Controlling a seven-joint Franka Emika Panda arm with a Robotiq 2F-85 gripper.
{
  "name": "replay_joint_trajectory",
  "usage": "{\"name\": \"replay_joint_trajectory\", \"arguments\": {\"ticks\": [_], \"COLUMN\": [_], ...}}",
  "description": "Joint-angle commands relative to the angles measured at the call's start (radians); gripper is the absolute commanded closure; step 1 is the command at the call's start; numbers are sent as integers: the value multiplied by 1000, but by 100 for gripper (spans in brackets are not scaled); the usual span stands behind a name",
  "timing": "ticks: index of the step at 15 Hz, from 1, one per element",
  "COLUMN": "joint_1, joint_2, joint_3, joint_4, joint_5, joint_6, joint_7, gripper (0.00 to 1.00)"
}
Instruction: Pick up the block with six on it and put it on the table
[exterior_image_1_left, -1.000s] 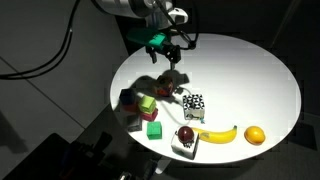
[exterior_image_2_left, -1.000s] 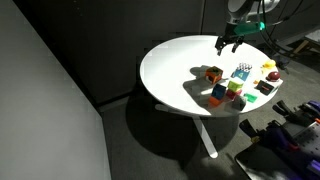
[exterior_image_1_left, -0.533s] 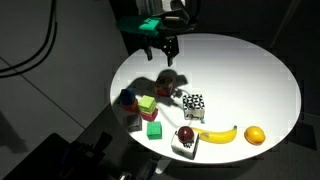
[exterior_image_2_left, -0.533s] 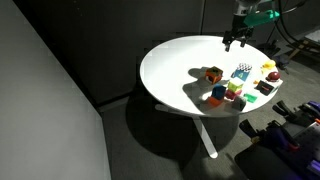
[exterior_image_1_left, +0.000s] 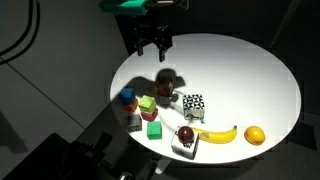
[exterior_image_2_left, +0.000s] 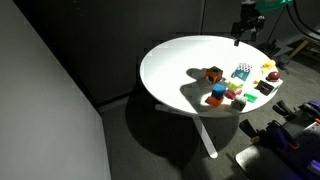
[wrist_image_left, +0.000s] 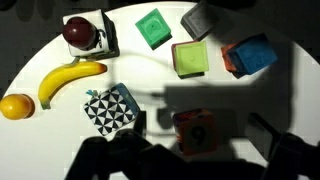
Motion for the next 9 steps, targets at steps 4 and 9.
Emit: {"name": "replay_joint_trajectory", "arguments": {"ticks": [4, 9], "joint_1": [3, 2], "joint_2": [-127, -207], "joint_3": [7, 15], "joint_4": [-35, -76], "joint_5": [-29, -25], "joint_6": [-97, -87], "joint_7": [7, 4], "gripper": [0, 0]}}
